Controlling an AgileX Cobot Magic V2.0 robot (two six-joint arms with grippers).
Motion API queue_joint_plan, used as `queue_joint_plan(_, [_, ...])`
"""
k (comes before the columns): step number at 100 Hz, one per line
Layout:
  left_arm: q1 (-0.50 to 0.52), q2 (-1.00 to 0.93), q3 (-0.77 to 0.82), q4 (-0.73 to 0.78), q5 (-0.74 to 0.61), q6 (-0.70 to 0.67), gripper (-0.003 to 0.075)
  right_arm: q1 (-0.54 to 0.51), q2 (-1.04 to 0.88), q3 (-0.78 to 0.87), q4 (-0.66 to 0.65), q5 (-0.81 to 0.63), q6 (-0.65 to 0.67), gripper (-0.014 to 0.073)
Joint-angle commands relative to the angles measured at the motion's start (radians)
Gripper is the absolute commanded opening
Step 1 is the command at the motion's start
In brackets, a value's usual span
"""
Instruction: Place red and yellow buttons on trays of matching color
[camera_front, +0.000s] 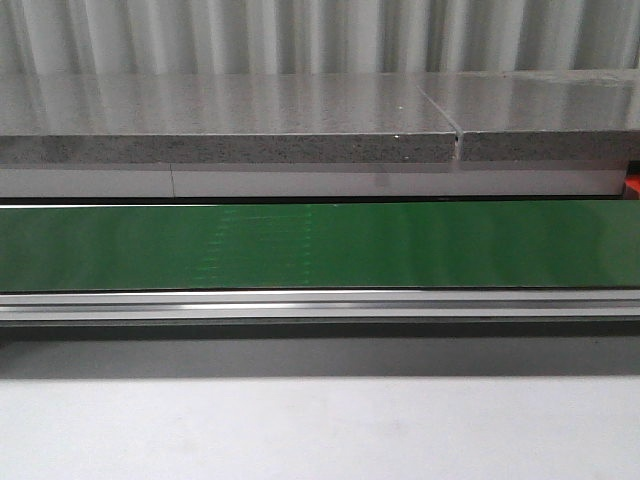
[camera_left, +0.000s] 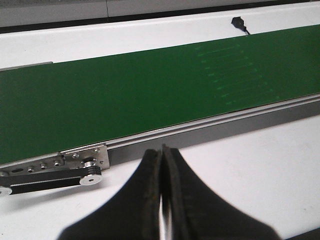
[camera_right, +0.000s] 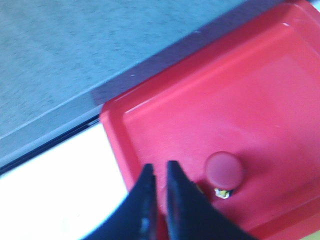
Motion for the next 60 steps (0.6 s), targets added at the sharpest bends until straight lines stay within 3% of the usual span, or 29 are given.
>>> queue_joint_plan(1, [-0.01,0.004,-0.028,-0.013,-0.067,-0.011,-0.0021,0.053,-0.087,-0.003,-0.025,-0.043,-0.022,-0.0104])
queue_joint_plan(39, [-0.01,0.004,-0.028,-0.013,-0.067,-0.011,-0.0021,0.384,-0.251,0.156,-0.221,-0.074,-0.021,-0.0105])
queue_joint_plan(60, [-0.01,0.004,-0.028,-0.013,-0.067,-0.011,-0.0021,0.464,-0.363,0.293,-0.246,-0.17,0.002,-0.0105])
